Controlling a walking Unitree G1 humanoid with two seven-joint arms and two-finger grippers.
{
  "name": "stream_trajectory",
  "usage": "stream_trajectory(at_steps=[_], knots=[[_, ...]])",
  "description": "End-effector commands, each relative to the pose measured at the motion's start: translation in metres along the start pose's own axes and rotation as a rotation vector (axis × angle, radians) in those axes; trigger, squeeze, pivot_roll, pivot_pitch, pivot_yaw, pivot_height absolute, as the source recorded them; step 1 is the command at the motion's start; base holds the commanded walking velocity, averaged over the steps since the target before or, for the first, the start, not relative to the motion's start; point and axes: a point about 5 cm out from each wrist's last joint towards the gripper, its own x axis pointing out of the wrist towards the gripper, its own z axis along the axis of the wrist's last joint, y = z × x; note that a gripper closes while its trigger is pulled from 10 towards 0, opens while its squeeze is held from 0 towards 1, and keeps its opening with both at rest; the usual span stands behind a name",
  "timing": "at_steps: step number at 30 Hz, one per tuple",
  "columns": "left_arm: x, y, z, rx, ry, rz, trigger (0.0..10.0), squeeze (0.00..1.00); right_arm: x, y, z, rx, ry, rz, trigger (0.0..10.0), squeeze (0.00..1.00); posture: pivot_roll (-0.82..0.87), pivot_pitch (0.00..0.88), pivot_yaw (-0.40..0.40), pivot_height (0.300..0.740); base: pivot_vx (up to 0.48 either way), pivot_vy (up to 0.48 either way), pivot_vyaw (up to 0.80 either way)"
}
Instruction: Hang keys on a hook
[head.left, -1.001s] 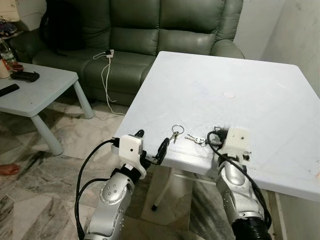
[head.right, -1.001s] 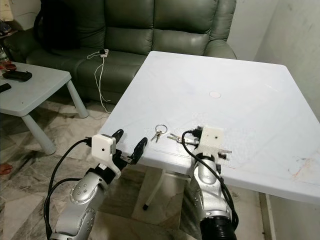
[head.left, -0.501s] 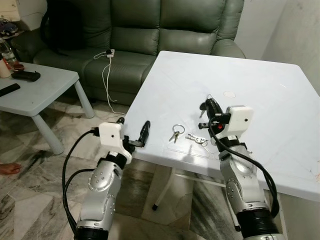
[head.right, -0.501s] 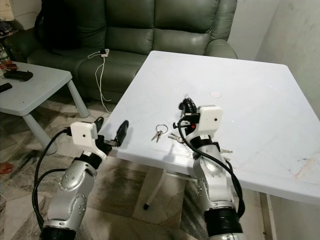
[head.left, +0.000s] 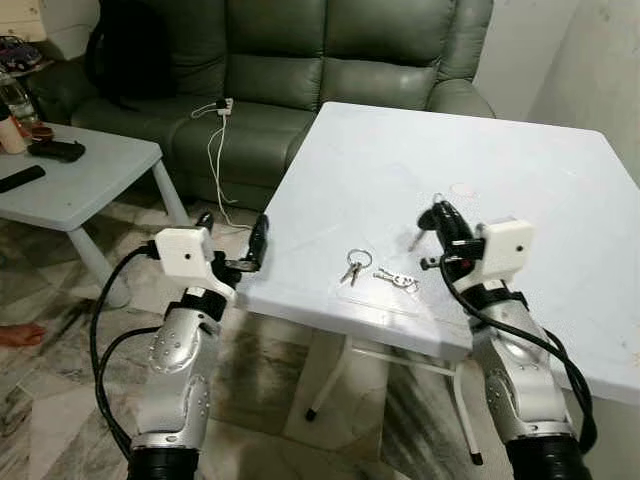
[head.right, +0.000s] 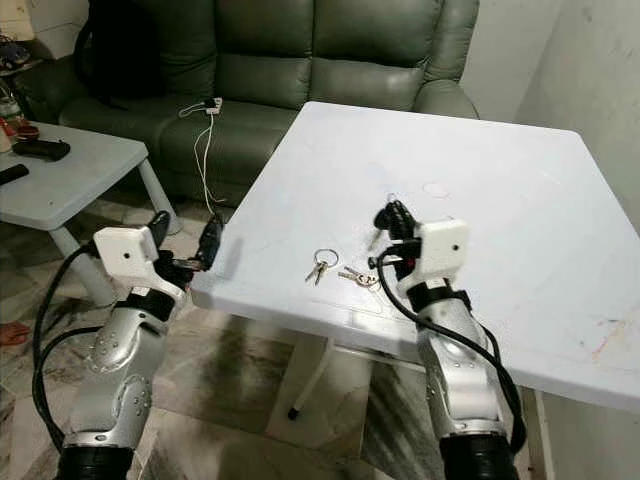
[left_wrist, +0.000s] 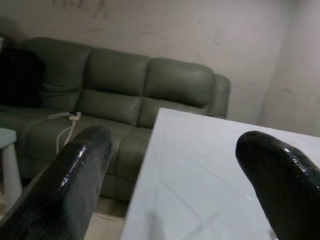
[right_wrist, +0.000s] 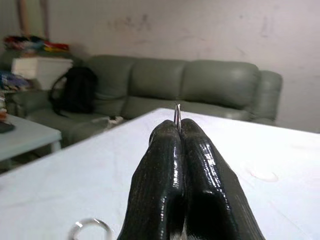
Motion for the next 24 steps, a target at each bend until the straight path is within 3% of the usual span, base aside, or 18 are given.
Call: stream_trajectory(at_steps=[1, 10, 24], knots=[[0.004, 0.001, 0.01, -0.003, -0.032, 0.006, 10.0, 0.0, -0.002, -0.009, 0.007, -0.012, -0.012, -0.037, 10.0, 0.0, 0.0, 0.0, -0.042, 0.74, 0.0, 0.0, -0.78], [0.005, 0.011, 0.015, 0.029, -0.037, 0.056, 10.0, 0.0, -0.003, -0.011, 0.007, -0.014, -0.003, -0.066, 10.0, 0.0, 0.0, 0.0, -0.04, 0.74, 0.0, 0.0, -0.76], [0.001, 0.031, 0.009, -0.003, -0.016, 0.156, 10.0, 0.0, -0.002, -0.004, 0.0, 0.006, 0.027, -0.057, 10.0, 0.0, 0.0, 0.0, -0.036, 0.74, 0.0, 0.0, -0.75]])
